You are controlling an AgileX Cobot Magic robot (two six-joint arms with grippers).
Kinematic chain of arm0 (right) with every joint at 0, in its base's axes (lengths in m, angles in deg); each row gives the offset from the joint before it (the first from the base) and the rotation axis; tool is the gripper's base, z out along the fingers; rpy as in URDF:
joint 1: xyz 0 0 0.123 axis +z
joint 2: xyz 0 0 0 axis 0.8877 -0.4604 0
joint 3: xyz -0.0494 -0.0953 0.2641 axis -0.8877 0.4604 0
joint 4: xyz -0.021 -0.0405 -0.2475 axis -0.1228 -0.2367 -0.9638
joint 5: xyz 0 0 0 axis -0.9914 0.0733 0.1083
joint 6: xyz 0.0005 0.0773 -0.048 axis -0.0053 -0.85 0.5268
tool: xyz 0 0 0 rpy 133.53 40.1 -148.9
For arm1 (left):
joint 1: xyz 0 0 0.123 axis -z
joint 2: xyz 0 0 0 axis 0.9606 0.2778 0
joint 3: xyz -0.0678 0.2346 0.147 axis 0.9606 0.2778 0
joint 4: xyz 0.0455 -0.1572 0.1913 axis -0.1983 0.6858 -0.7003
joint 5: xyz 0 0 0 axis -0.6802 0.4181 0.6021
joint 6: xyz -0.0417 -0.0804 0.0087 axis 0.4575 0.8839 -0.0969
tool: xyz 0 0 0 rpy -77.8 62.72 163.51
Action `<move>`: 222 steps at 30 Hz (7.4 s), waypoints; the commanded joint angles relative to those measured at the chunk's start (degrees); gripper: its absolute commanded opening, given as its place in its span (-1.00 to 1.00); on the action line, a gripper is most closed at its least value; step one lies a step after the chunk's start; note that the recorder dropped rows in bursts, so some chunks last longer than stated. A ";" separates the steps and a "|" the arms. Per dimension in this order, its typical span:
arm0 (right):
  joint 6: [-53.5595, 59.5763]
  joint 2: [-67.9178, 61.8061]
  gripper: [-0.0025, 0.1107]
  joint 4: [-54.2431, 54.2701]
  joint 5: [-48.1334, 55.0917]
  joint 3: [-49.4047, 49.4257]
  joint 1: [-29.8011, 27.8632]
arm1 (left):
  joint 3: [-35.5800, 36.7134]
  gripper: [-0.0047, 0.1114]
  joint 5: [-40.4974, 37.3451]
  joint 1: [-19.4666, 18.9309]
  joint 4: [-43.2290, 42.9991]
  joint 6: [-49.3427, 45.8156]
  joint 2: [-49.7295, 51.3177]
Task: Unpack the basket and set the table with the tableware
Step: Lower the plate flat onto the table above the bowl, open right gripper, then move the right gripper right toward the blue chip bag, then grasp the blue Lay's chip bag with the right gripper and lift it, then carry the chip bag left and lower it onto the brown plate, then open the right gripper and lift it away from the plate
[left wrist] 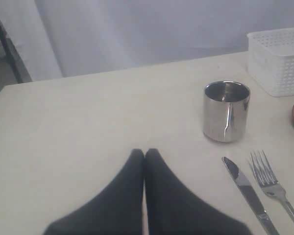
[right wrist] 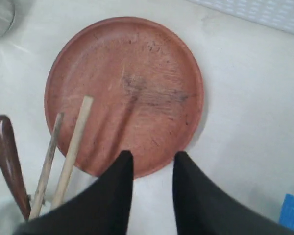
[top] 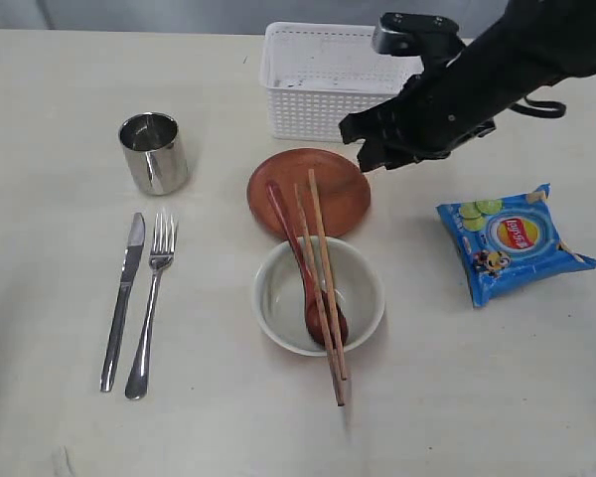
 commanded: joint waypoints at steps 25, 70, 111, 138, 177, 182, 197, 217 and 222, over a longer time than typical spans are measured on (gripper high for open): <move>-0.01 1.26 -0.96 0.40 -19.27 18.73 14.82 | 0.17 -0.92 -0.12 -0.14 0.13 0.03 -0.36; -22.09 5.83 0.08 -26.51 10.35 7.44 -21.75 | 0.17 -0.92 -0.12 -0.14 1.10 -0.08 -0.36; -4.20 3.35 -0.96 5.82 -2.23 4.18 -7.94 | 0.17 -0.92 -0.12 -0.14 1.10 -0.08 -0.36; -10.73 -6.10 -0.96 6.44 -15.44 -0.02 6.48 | 0.17 -0.92 -0.12 -0.14 1.10 -0.08 -0.36; -18.33 -11.40 -0.40 -8.50 -2.57 -11.88 7.62 | 0.17 -0.92 -0.12 -0.14 1.10 -0.08 -0.36; -20.24 -13.57 -0.40 -9.85 -3.36 -11.88 7.62 | 0.17 -0.92 -0.12 -0.14 1.10 -0.08 -0.36; -19.55 -13.20 -0.96 -9.85 -2.01 -11.93 7.62 | 0.17 -0.92 -0.12 -0.14 1.27 -0.08 -0.36; -22.09 -10.83 -0.96 -12.48 1.79 -11.93 7.62 | 0.17 -0.92 -0.12 -0.14 1.27 -0.08 -0.36; -22.09 -10.83 -0.23 -12.22 1.96 -11.93 7.62 | 0.17 -0.92 -0.12 -0.14 1.27 -0.08 -0.36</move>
